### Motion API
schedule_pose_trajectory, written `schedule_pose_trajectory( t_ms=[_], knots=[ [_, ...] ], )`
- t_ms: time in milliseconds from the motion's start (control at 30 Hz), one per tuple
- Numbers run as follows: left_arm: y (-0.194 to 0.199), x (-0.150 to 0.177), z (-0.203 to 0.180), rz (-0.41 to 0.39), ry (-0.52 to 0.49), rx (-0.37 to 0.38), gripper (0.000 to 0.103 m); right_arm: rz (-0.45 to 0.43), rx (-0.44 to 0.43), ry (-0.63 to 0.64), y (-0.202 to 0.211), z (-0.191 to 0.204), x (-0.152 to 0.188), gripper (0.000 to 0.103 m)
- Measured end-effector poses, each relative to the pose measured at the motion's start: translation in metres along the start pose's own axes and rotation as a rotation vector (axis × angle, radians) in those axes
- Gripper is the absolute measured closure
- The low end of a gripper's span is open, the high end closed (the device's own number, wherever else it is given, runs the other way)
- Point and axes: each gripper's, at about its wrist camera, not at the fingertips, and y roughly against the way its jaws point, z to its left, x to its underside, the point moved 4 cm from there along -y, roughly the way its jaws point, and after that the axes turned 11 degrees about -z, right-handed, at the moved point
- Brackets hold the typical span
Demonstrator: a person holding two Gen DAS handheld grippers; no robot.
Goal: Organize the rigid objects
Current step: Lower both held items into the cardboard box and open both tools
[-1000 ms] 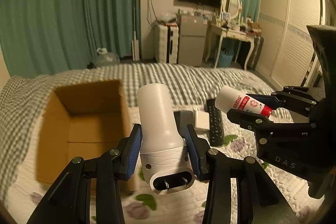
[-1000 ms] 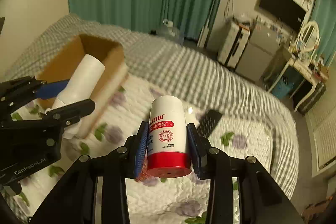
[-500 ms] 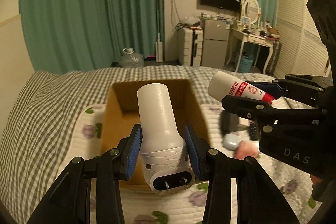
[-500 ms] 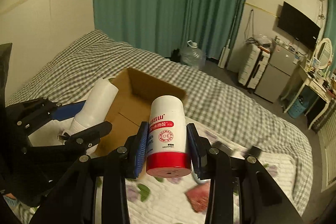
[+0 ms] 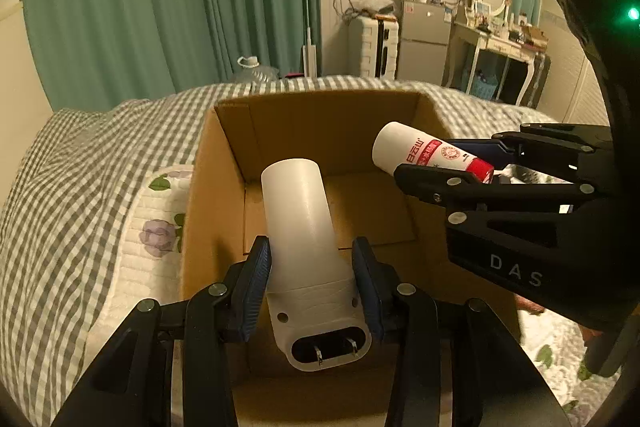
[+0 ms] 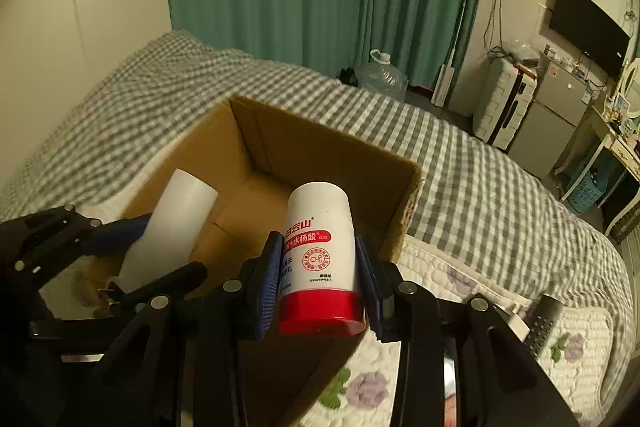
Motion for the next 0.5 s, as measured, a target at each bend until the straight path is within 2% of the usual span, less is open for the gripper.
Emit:
schedule_pose_trajectory(
  t_ms=[100, 300, 333, 367, 400, 433, 500],
  knots=[
    [-0.012, 0.005, 0.001, 0.018, 0.004, -0.002, 0.061, 0.011, -0.006, 0.008, -0.018, -0.004, 0.006, 0.067],
    [-0.014, 0.008, -0.001, 0.018, 0.009, -0.013, 0.056, -0.023, -0.037, -0.017, -0.02, -0.006, 0.006, 0.066],
    [-0.011, 0.007, -0.002, 0.012, 0.007, -0.02, 0.046, -0.035, -0.04, -0.027, -0.018, -0.007, 0.004, 0.064],
    [-0.008, 0.005, -0.003, 0.007, 0.003, -0.027, 0.041, -0.053, -0.042, -0.044, -0.013, -0.011, 0.001, 0.058],
    [-0.006, 0.003, -0.005, 0.002, -0.003, -0.036, 0.039, -0.067, -0.04, -0.057, -0.008, -0.014, -0.002, 0.039],
    [-0.001, 0.001, -0.007, -0.009, -0.012, -0.048, 0.039, -0.085, -0.034, -0.07, -0.001, -0.019, -0.005, 0.028],
    [0.006, -0.004, -0.01, -0.023, -0.024, -0.07, 0.039, -0.12, -0.016, -0.088, 0.015, -0.03, -0.012, 0.027]
  ],
)
